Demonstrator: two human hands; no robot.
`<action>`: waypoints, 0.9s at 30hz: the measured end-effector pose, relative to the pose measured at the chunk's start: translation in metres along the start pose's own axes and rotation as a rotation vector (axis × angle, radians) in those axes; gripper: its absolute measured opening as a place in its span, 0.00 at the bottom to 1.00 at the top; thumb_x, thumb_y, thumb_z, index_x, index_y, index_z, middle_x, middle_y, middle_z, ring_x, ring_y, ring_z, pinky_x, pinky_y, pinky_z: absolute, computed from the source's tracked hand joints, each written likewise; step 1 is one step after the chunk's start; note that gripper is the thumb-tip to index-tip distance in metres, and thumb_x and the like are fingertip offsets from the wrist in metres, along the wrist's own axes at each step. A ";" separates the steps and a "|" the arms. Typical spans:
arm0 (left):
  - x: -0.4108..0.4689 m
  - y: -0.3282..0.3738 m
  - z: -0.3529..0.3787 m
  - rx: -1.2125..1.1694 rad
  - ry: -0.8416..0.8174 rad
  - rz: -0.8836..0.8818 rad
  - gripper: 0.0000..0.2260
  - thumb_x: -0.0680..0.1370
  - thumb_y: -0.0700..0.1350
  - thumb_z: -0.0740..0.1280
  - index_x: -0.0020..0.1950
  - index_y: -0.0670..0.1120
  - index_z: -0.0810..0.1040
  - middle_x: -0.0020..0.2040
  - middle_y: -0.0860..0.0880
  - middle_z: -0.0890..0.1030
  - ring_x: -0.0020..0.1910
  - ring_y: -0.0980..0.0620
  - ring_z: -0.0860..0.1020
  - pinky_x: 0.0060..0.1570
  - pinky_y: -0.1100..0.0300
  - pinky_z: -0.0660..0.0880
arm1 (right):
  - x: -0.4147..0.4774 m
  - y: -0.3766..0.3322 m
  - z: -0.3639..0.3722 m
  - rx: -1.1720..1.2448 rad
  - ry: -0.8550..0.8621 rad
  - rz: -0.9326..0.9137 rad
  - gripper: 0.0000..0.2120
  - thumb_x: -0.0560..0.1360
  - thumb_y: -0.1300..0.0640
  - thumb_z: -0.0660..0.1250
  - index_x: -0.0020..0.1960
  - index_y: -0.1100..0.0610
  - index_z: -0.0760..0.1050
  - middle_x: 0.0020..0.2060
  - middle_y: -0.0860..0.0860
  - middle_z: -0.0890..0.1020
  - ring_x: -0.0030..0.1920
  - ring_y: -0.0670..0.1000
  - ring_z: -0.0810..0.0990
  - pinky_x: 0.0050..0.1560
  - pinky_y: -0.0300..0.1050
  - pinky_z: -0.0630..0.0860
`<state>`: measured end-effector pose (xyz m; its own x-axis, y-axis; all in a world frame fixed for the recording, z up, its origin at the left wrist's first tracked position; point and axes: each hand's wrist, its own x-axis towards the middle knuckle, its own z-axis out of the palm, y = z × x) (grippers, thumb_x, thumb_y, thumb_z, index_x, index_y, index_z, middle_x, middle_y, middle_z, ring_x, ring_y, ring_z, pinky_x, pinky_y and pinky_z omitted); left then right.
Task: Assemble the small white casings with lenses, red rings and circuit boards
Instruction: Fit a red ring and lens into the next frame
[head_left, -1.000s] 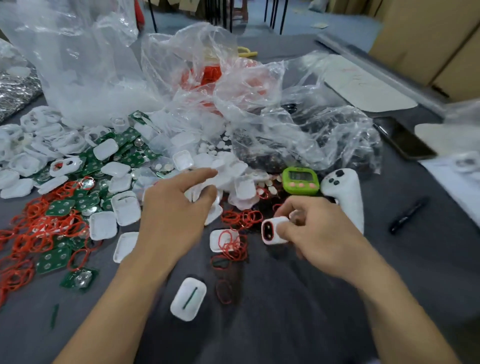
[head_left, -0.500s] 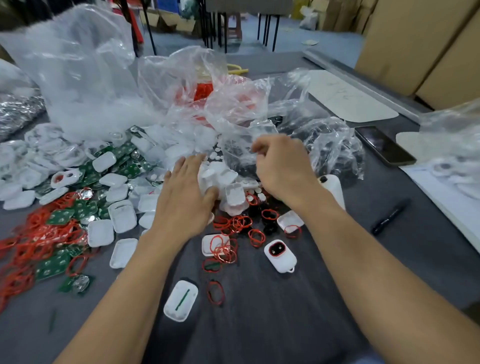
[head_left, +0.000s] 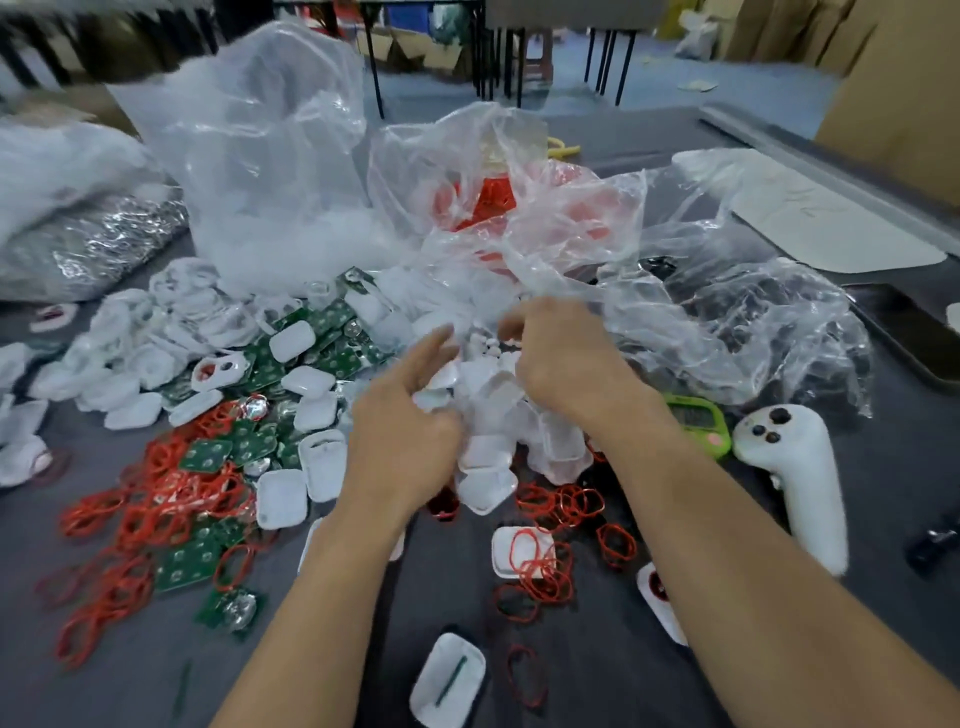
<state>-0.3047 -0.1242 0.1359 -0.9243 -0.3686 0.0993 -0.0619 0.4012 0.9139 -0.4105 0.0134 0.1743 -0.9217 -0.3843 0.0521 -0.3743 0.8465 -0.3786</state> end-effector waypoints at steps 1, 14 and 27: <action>0.003 -0.001 -0.009 -0.007 0.078 -0.021 0.36 0.67 0.39 0.64 0.73 0.65 0.72 0.56 0.70 0.81 0.44 0.73 0.79 0.33 0.73 0.72 | 0.000 -0.004 0.001 0.121 0.045 0.016 0.18 0.75 0.67 0.63 0.58 0.52 0.84 0.55 0.52 0.86 0.55 0.54 0.83 0.59 0.50 0.81; -0.001 -0.022 -0.049 0.401 0.277 -0.071 0.29 0.74 0.33 0.67 0.67 0.60 0.67 0.48 0.59 0.79 0.39 0.53 0.78 0.36 0.56 0.69 | 0.003 -0.044 0.034 0.086 0.079 -0.035 0.31 0.74 0.69 0.64 0.75 0.50 0.72 0.65 0.54 0.81 0.66 0.57 0.77 0.68 0.53 0.74; -0.005 -0.045 -0.081 0.328 0.119 -0.002 0.34 0.72 0.36 0.72 0.73 0.63 0.70 0.55 0.62 0.81 0.46 0.67 0.79 0.39 0.77 0.72 | -0.047 -0.054 0.066 0.071 0.178 -0.110 0.11 0.77 0.55 0.69 0.59 0.47 0.82 0.50 0.49 0.85 0.55 0.53 0.73 0.63 0.50 0.66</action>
<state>-0.2665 -0.2087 0.1261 -0.8747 -0.4572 0.1609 -0.1992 0.6417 0.7406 -0.3397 -0.0388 0.1309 -0.8815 -0.3963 0.2567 -0.4712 0.7727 -0.4253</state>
